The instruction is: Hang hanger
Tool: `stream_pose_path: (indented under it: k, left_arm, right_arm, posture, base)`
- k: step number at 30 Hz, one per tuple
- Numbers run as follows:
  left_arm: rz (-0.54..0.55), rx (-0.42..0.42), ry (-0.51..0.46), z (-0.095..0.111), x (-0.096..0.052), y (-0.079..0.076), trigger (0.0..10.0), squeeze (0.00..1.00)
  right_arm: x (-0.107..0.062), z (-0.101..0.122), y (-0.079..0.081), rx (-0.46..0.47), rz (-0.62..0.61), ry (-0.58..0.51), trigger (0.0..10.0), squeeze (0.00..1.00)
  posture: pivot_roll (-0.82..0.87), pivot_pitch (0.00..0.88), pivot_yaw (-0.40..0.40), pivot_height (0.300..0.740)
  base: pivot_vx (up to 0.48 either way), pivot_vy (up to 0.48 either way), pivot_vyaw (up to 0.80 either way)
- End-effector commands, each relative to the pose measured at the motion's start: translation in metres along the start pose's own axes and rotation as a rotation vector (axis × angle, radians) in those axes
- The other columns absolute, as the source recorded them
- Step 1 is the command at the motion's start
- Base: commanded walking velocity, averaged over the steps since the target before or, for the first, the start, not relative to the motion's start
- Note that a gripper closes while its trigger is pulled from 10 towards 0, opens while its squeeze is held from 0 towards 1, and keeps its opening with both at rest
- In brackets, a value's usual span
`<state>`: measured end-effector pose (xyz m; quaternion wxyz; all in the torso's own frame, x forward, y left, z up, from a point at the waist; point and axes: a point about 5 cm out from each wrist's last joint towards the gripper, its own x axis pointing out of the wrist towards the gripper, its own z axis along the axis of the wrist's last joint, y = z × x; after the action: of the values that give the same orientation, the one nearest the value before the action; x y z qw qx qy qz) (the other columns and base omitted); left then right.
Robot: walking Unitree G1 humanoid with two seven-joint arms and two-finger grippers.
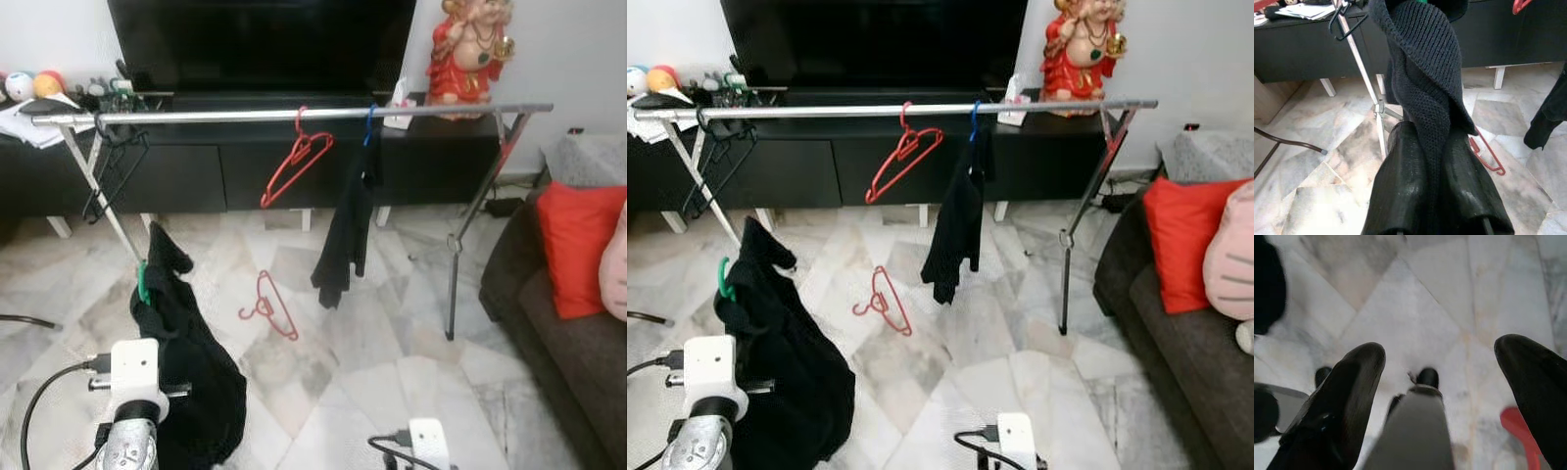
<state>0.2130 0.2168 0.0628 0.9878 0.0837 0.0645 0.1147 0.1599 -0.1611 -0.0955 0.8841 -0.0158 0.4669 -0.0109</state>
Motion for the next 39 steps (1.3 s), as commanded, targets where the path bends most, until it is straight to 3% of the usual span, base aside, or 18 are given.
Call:
stream_pose_path:
  k: [1, 18, 39]
  left_arm:
    - [-0.011, -0.006, -0.045, 0.0100, 0.0020, -0.0024, 10.0, 0.00]
    - [-0.012, -0.009, -0.047, 0.0110, 0.0029, -0.0027, 10.0, 0.00]
    - [-0.024, -0.007, -0.044, 0.0101, 0.0030, -0.0040, 10.0, 0.00]
  right_arm:
    - [0.0004, 0.0014, -0.0012, 0.002, -0.005, 0.001, 10.0, 0.00]
    - [0.0005, 0.0015, -0.0009, 0.000, -0.004, 0.001, 10.0, 0.00]
    - [0.0001, -0.0004, 0.0002, 0.002, -0.002, 0.006, 10.0, 0.00]
  posture:
    - [-0.06, 0.000, -0.024, 0.740]
    - [-0.06, 0.000, -0.023, 0.740]
    - [-0.05, 0.000, -0.019, 0.740]
  base:
    - [0.000, 0.240, 0.00]
    - [0.000, 0.113, 0.00]
    - [0.000, 0.333, 0.00]
